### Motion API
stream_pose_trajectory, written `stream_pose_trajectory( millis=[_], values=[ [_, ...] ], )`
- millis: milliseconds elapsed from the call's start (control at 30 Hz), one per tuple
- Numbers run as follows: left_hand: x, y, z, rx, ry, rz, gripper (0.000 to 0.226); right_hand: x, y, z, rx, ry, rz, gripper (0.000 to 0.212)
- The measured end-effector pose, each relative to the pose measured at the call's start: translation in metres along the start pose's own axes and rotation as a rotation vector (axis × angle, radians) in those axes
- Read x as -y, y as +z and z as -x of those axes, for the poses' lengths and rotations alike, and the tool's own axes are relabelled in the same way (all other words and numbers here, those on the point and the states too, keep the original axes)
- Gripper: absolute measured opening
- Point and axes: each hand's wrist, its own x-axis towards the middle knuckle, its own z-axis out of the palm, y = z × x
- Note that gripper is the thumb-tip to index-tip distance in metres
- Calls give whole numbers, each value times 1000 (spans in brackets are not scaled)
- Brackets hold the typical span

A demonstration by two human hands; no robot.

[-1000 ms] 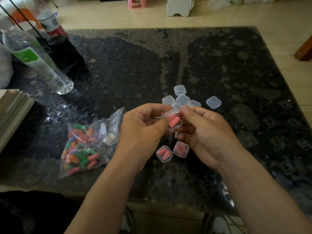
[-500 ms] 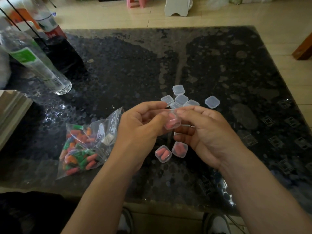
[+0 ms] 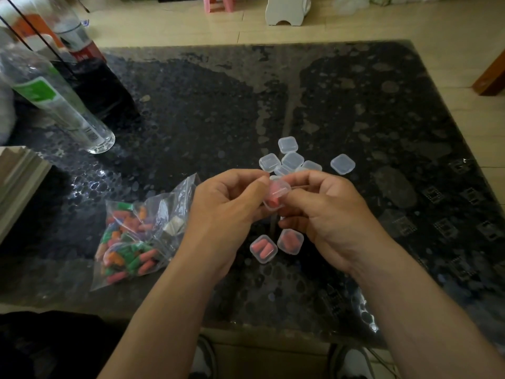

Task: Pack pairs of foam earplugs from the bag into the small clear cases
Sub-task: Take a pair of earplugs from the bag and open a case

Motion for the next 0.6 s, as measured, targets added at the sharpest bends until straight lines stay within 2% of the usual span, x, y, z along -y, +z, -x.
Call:
stream_pose_trajectory(
  millis=[100,233,333,600],
  values=[
    [0,-1,0,-8,17,-28,12,3,0,2,-1,8,-31,14],
    [0,-1,0,-11,32,-23,29,7,0,3,-4,38,-117,20],
    [-1,0,0,-8,40,-18,30,1,0,2,34,-5,-44,21],
    [-4,-1,0,-57,56,-79,28,-4,2,1,-19,-90,93,19]
  ],
)
